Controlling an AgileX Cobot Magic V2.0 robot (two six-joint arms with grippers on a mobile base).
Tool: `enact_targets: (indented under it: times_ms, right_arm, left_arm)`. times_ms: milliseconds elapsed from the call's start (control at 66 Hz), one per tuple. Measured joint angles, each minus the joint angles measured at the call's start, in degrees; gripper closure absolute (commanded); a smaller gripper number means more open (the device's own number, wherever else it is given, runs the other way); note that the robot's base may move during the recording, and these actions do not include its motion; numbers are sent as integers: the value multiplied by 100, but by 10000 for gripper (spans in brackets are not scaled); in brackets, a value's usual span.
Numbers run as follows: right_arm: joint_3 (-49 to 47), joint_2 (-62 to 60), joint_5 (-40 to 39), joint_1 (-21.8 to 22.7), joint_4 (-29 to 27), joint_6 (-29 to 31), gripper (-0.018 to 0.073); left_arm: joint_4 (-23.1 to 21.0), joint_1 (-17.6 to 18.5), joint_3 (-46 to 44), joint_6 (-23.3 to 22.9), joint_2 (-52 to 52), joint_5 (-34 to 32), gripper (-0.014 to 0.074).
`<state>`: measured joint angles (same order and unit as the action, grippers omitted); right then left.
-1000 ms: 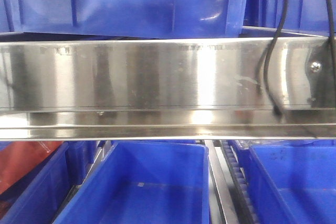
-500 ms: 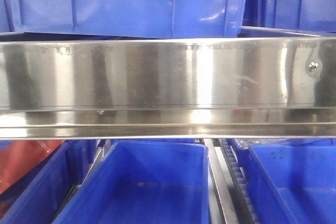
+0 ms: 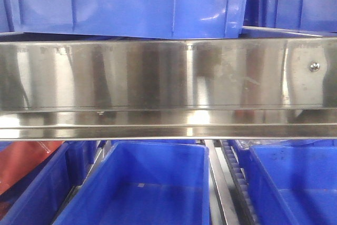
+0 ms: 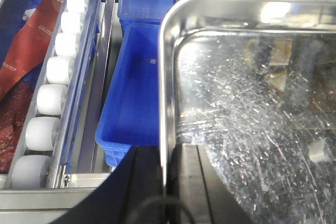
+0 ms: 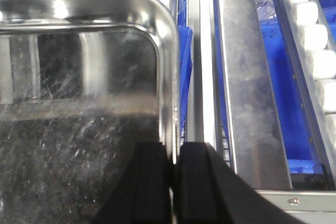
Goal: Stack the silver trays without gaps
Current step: 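Lift the silver tray with both grippers up off the stack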
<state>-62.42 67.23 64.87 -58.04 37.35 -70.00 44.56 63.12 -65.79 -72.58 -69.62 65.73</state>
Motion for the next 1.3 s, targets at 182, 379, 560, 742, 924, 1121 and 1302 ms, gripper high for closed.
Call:
enact_targets:
  times_ms: [182, 379, 560, 742, 924, 1121, 1302]
  right_arm:
    - [0, 0, 10, 0, 0, -10, 574]
    - [0, 0, 9, 0, 0, -10, 574]
    - [14, 0, 21, 0, 23, -10, 574]
    - [14, 0, 21, 0, 23, -10, 574]
    - [14, 0, 21, 0, 23, -10, 574]
    - [14, 0, 21, 0, 23, -10, 574]
    - [14, 0, 11, 0, 23, -10, 574]
  left_arm:
    - [0, 0, 0, 0, 0, 0, 613]
    - [-82, 0, 0, 112, 0, 0, 613]
    - [-213, 0, 0, 334, 0, 0, 613]
    - [-216, 0, 0, 359, 10, 0, 613]
    - [-216, 0, 0, 359, 10, 0, 613]
    - [-216, 0, 0, 359, 10, 0, 613]
    - [-87, 0, 0, 359, 10, 0, 613]
